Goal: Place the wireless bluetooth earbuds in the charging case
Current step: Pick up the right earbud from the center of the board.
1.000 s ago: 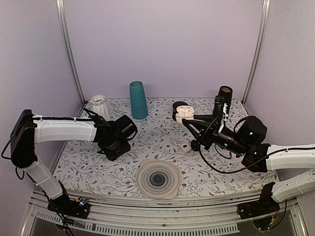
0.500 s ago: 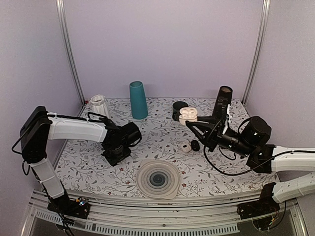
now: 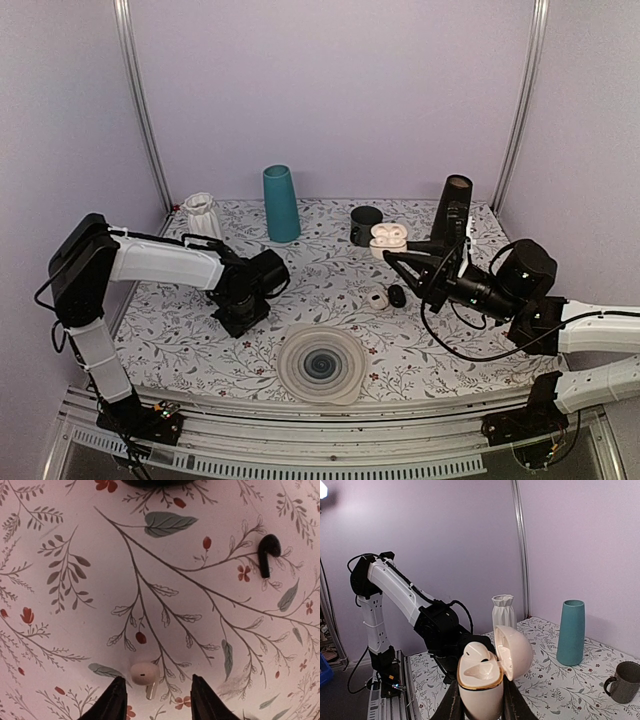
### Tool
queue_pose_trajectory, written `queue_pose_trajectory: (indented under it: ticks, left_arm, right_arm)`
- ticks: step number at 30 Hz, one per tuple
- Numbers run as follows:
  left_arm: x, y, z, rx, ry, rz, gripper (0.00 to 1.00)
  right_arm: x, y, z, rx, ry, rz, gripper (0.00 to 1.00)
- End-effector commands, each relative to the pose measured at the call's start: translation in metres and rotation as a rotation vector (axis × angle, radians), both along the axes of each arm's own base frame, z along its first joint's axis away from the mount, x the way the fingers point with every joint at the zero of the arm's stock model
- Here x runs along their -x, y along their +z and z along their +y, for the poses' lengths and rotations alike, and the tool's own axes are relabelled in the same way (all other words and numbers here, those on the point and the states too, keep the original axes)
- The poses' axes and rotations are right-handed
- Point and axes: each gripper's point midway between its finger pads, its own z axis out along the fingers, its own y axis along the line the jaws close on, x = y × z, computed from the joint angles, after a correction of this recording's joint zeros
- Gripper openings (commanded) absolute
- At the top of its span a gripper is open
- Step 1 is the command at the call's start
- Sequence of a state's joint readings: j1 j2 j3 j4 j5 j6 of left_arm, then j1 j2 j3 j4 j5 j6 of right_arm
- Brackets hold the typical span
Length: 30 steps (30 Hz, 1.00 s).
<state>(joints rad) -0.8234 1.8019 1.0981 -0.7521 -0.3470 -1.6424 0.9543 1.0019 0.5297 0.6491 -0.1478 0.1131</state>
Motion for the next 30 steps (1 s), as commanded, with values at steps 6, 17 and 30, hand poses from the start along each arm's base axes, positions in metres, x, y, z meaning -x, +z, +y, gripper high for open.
queue_pose_trajectory:
  ticks: [6, 17, 30]
  left_arm:
    - [-0.001, -0.016, 0.011, -0.015, 0.024, 0.028, 0.43]
    - [0.001, -0.021, 0.013, -0.023, 0.017, 0.049, 0.34]
    - [-0.001, -0.033, 0.012, -0.038, -0.030, 0.081, 0.22]
  right_arm:
    - [-0.001, 0.003, -0.005, -0.003, -0.022, -0.014, 0.09]
    - [-0.003, 0.004, -0.005, -0.002, -0.029, -0.017, 0.09]
    - [-0.001, 0.002, -0.005, -0.005, -0.021, -0.011, 0.09]
